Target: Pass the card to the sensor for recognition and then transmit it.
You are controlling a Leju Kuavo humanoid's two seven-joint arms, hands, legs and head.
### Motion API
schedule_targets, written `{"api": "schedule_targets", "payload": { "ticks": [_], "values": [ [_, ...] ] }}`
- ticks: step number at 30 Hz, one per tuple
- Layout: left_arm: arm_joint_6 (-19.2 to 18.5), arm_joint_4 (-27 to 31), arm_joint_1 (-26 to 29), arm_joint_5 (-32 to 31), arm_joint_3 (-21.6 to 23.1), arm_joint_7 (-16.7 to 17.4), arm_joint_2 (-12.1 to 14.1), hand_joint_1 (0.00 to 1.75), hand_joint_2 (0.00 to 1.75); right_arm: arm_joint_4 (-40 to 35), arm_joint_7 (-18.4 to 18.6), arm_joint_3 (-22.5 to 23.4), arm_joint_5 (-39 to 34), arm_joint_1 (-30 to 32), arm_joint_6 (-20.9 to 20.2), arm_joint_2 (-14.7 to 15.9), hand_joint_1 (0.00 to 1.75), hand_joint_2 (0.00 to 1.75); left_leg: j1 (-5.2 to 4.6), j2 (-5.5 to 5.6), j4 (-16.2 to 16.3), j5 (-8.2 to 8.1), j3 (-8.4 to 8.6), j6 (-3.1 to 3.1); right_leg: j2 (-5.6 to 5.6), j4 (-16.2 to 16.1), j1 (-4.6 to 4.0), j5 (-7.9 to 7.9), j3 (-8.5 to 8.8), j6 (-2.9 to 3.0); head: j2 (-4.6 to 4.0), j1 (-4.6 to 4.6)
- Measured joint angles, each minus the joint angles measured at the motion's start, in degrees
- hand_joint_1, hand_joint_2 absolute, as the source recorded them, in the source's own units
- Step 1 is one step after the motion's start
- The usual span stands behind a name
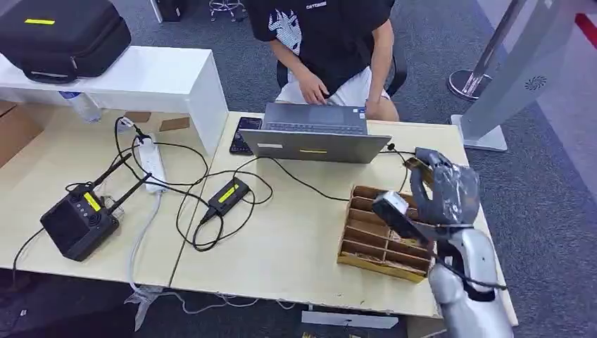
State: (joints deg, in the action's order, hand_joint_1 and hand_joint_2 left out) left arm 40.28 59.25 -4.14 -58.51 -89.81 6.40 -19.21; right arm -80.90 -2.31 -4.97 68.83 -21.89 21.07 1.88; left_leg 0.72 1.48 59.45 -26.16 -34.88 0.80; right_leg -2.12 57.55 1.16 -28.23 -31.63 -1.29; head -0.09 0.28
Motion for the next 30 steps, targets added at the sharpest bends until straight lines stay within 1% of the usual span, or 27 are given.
{"api": "schedule_targets", "payload": {
  "ticks": [1, 4, 8, 10, 13, 16, 19, 25, 30],
  "values": [
    [0.0, -0.4, 0.0, -0.1, 0.0, -1.1, 0.0, 0.00, 1.75, 3.4, 1.2, -1.5, 0.7, -4.2, -0.9, 0.3, 1.75, 1.75, 0.02, 0.03, 0.0, 0.08, -0.01, -0.04, 0.01, 0.0, -0.01, 0.05, -0.03, 0.00, 0.00, -0.09],
    [0.0, -1.3, 0.0, -0.5, 0.0, -3.5, 0.0, 0.00, 1.75, 12.1, 4.1, -4.1, 1.3, -14.2, -3.3, 0.6, 1.75, 1.75, 0.04, 0.19, 0.0, 0.18, -0.08, -0.06, 0.14, 0.0, -0.03, 0.09, -0.02, -0.01, 0.00, -0.04],
    [0.0, -3.0, 0.0, -2.1, 0.1, -5.8, 0.0, 0.00, 1.75, 26.7, 8.2, -6.4, 2.5, -27.4, -4.5, 0.7, 1.75, 1.75, 0.05, 0.23, 0.0, 0.21, -0.10, -0.03, 0.19, 0.0, -0.04, 0.11, -0.05, 0.01, 0.00, -0.02],
    [0.0, -3.6, 0.0, -2.8, 0.1, -7.1, 0.0, 0.00, 1.75, 34.0, 10.6, -7.0, 2.9, -32.8, -5.0, 0.8, 1.75, 1.75, 0.04, 0.28, 0.0, 0.21, -0.14, -0.03, 0.21, 0.0, -0.03, 0.11, -0.07, 0.01, 0.00, -0.09],
    [0.0, -4.5, -0.1, -3.3, 0.1, -8.5, 0.0, 0.00, 1.75, 42.2, 12.4, -7.2, 2.3, -38.1, -4.8, 1.1, 1.75, 1.75, 0.03, 0.32, 0.1, 0.20, -0.18, -0.03, 0.23, 0.0, -0.02, 0.10, -0.09, 0.00, 0.00, -0.07],
    [0.0, -5.1, -0.1, -3.3, 0.1, -9.4, 0.0, 0.00, 1.75, 47.7, 12.6, -7.2, 1.6, -40.5, -3.5, 1.5, 1.75, 1.75, 0.03, 0.32, 0.1, 0.17, -0.19, -0.07, 0.23, 0.0, -0.02, 0.10, -0.10, 0.00, 0.00, -0.07],
    [0.0, -5.6, -0.1, -3.3, 0.1, -9.6, 0.0, 0.00, 1.75, 51.0, 12.4, -7.2, 1.1, -40.8, -2.3, 1.6, 1.75, 1.75, 0.03, 0.28, 0.1, 0.16, -0.19, -0.09, 0.20, 0.0, -0.02, 0.10, -0.13, -0.01, 0.00, -0.04],
    [0.0, -6.0, -0.3, -3.8, 0.1, -9.6, 0.0, 0.00, 1.75, 55.0, 12.6, -7.2, 0.5, -40.9, -2.0, 1.6, 1.75, 1.75, 0.05, 0.25, 0.1, 0.16, -0.19, -0.08, 0.20, 0.0, -0.04, 0.10, -0.15, 0.00, 0.00, -0.07],
    [0.0, -6.2, -0.3, -3.3, 0.1, -10.0, 0.0, 0.00, 1.75, 56.2, 12.5, -7.2, 0.2, -40.9, -2.0, 1.6, 1.75, 1.75, 0.05, 0.26, 0.1, 0.16, -0.20, -0.08, 0.20, 0.0, -0.04, 0.10, -0.14, 0.00, 0.00, -0.07]
  ]
}}
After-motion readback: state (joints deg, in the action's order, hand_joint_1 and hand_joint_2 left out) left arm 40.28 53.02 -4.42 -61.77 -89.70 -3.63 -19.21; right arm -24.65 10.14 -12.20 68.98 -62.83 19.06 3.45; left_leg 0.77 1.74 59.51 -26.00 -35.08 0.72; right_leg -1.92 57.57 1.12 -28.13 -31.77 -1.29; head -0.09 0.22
